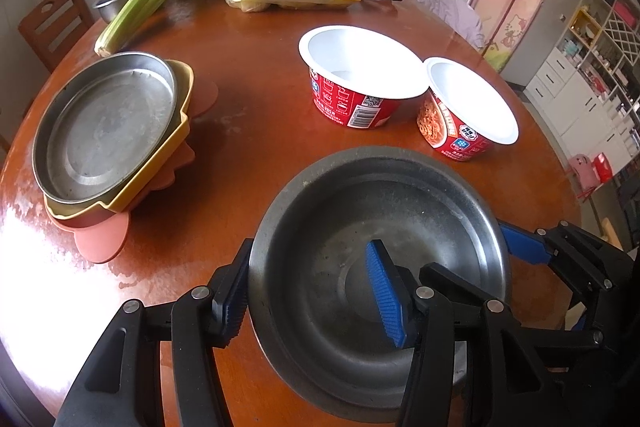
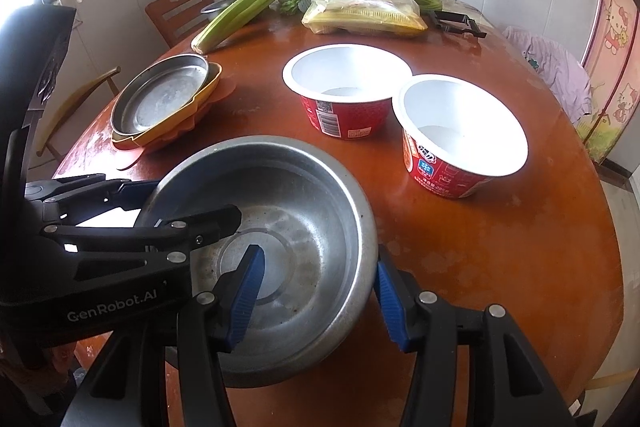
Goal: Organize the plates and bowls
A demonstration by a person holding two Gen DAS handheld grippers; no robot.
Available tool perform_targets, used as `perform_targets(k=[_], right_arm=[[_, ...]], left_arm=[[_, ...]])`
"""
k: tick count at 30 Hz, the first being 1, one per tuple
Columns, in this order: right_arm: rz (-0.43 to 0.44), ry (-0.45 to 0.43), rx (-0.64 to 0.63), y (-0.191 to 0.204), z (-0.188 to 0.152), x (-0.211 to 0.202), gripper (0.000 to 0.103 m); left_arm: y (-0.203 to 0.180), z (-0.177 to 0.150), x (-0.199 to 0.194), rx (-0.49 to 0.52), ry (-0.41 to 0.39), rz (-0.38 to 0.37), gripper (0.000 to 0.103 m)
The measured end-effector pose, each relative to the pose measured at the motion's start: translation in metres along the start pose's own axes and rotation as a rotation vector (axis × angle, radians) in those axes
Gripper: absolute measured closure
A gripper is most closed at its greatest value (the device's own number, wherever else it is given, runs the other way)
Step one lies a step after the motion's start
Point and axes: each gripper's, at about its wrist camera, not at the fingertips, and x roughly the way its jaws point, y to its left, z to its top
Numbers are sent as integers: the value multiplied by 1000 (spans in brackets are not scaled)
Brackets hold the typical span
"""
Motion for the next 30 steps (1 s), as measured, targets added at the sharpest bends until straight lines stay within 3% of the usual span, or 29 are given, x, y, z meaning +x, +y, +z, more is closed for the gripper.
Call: perform_targets(k=[21,30], right_arm=[[-5,-49,59,-22,7,-18,48],[-31,-105,108,-49,21,-39,48]], left_arm=[[6,18,-28,-29,-59,11,44],[-20,42,-36,6,-72,-33,43]])
